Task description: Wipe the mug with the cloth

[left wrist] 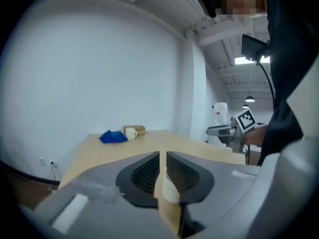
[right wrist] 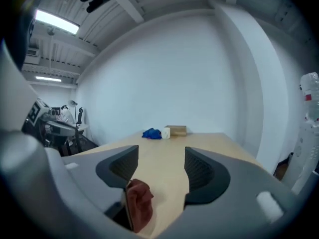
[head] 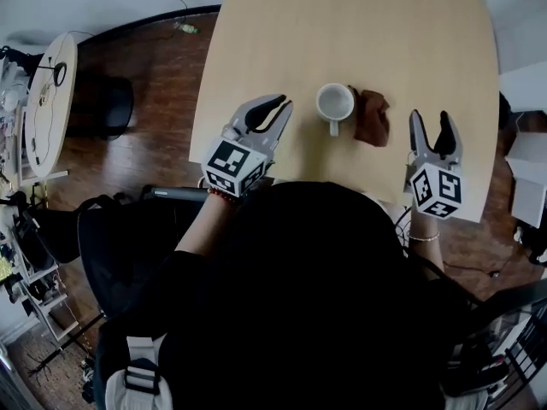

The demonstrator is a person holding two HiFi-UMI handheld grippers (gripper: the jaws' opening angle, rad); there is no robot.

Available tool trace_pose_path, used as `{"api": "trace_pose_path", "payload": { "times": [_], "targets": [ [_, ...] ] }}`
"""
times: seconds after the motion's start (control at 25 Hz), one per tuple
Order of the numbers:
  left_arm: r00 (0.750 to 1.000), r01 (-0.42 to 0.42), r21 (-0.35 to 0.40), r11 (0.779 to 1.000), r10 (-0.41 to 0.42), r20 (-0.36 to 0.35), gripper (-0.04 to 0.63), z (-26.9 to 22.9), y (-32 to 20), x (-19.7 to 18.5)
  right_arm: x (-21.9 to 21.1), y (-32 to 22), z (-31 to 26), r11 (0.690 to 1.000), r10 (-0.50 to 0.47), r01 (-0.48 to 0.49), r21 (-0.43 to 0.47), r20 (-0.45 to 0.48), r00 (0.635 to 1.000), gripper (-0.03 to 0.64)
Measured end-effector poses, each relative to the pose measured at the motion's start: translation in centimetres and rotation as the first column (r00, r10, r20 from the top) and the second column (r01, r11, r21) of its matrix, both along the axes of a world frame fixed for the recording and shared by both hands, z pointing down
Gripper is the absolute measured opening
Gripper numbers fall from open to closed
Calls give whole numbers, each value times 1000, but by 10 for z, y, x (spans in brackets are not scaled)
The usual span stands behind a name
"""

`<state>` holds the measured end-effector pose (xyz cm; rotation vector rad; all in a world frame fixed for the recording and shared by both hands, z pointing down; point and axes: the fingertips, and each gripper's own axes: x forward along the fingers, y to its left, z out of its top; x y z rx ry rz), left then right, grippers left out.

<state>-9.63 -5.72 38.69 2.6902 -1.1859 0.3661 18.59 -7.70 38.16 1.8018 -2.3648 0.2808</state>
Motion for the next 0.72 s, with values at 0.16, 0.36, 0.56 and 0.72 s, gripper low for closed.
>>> {"api": "trace_pose_path", "payload": {
  "times": [0.16,0.36,0.56,0.72],
  "targets": [
    [991,45,127,991,-28,-134,26,-74,-24,2,-13,-3,-40,996,-38,36,83,14,999,285],
    [976,12,194,981,31,-217,23,-118,-28,8,-53,2,-70,983,-133,131,129,2,991,285],
    [979,-8,185,983,46,-200,44,-118,-21,8,-76,-6,-73,968,-225,221,118,19,974,285],
    [975,-37,139,990,67,-213,44,-109,-16,30,-60,-5,-68,978,-188,185,100,24,982,285]
  ]
}}
